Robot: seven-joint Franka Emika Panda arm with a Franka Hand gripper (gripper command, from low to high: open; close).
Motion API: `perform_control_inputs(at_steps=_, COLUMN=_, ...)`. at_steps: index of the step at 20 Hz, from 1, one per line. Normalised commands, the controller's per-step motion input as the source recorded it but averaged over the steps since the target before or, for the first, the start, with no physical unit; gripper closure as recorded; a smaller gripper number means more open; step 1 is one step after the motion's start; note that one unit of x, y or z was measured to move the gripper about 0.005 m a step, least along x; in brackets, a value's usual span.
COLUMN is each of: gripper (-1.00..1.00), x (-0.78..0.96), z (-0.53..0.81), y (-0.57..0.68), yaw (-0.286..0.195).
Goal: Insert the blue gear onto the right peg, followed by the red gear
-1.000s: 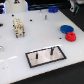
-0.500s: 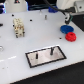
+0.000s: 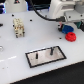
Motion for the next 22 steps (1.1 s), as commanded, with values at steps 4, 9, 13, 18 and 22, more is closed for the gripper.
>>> perform_control_inputs(at_steps=4, gripper=-1.00, x=-0.12, z=-0.08, y=-0.06, yaw=0.000)
perform_control_inputs(at_steps=9, gripper=-1.00, x=-0.04, z=-0.03, y=-0.09, yaw=0.000)
perform_control_inputs(at_steps=13, gripper=1.00, x=-0.07, z=-0.03, y=-0.05, yaw=0.000)
perform_control_inputs(at_steps=18, gripper=1.00, x=-0.03, z=-0.21, y=0.00, yaw=0.000)
perform_control_inputs(at_steps=22, gripper=1.00, x=-0.10, z=-0.18, y=0.00, yaw=0.000)
